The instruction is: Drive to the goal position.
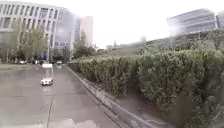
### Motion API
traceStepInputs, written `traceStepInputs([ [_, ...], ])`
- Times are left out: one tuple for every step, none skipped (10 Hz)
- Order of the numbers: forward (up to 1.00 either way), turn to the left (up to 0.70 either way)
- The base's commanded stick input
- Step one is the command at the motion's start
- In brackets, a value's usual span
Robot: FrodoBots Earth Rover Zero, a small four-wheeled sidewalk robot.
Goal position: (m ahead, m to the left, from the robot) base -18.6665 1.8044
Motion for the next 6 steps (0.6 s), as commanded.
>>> traceStepInputs([
  [0.0,0.7],
  [0.0,0.7],
  [0.0,0.7],
  [0.0,0.7],
  [0.0,0.7],
  [0.0,0.7],
])
